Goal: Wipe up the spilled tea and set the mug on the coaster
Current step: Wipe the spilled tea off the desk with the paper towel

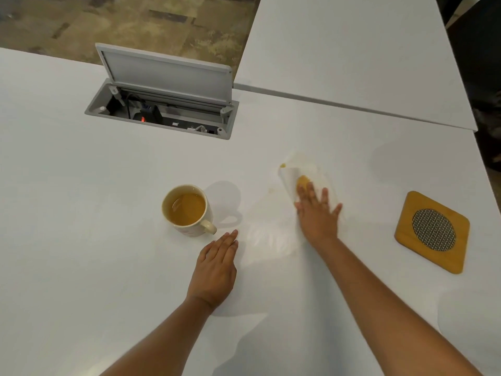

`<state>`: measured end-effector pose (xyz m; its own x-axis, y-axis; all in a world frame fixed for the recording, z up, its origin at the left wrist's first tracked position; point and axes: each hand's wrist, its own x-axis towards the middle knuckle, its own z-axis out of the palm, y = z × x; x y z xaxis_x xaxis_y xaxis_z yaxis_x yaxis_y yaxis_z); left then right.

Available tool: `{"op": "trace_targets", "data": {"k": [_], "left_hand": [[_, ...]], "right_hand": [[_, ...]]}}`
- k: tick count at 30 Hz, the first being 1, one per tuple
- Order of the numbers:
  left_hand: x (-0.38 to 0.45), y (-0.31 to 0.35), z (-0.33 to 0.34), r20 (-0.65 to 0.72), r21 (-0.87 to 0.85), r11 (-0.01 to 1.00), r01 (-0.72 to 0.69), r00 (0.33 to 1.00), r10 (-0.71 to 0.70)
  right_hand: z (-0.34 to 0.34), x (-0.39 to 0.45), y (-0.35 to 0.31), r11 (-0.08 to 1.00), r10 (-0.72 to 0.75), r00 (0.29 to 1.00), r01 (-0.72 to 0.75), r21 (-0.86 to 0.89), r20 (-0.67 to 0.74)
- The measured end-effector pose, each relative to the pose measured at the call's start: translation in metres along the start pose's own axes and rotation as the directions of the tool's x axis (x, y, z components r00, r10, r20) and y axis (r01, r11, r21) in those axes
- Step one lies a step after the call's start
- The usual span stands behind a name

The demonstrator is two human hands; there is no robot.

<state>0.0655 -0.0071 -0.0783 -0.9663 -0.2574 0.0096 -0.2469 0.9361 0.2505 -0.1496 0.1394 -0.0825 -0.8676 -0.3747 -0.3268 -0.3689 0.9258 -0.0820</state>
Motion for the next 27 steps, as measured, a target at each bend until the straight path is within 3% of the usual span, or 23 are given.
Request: {"op": "trace_targets", "data": {"k": [5, 10, 13, 16, 18, 21, 24, 27], "left_hand": [[0.000, -0.001, 0.001, 0.012, -0.010, 1.000, 0.015, 1.000, -0.014], [0.001, 0.000, -0.002, 0.063, -0.021, 1.000, 0.022, 0.998, -0.020], [0.000, 0.000, -0.002, 0.081, -0.025, 0.999, 0.038, 0.996, -0.036], [-0.001, 0.001, -0.002, 0.102, -0.036, 0.998, 0.056, 0.993, -0.052], [-0.001, 0.002, -0.003, 0.117, -0.047, 0.997, 0.067, 0.991, -0.062], [-0.001, 0.002, -0.004, 0.125, -0.053, 0.996, 0.071, 0.990, -0.064], [-0.001, 0.001, -0.005, 0.150, -0.057, 0.996, 0.069, 0.987, -0.060], [-0.001, 0.002, -0.005, 0.158, -0.062, 0.995, 0.072, 0.986, -0.061]], "right_hand": [[-0.007, -0.015, 0.058, 0.987, 0.159, 0.987, -0.159, -0.003, -0.002], [0.012, -0.062, 0.045, 0.964, 0.265, 0.961, -0.263, 0.043, -0.075], [0.022, -0.094, 0.002, 0.983, 0.160, 0.981, -0.148, 0.111, -0.108], [0.029, -0.118, -0.025, 0.991, 0.009, 1.000, -0.013, 0.135, 0.028], [0.018, -0.123, -0.023, 0.941, -0.014, 0.997, -0.013, 0.339, 0.079], [-0.007, -0.131, -0.005, 0.738, 0.066, 0.997, -0.030, 0.674, -0.028], [-0.018, -0.141, 0.023, 0.673, 0.212, 0.972, -0.072, 0.736, -0.098], [-0.015, -0.149, 0.048, 0.669, 0.367, 0.930, -0.253, 0.698, -0.014]]}}
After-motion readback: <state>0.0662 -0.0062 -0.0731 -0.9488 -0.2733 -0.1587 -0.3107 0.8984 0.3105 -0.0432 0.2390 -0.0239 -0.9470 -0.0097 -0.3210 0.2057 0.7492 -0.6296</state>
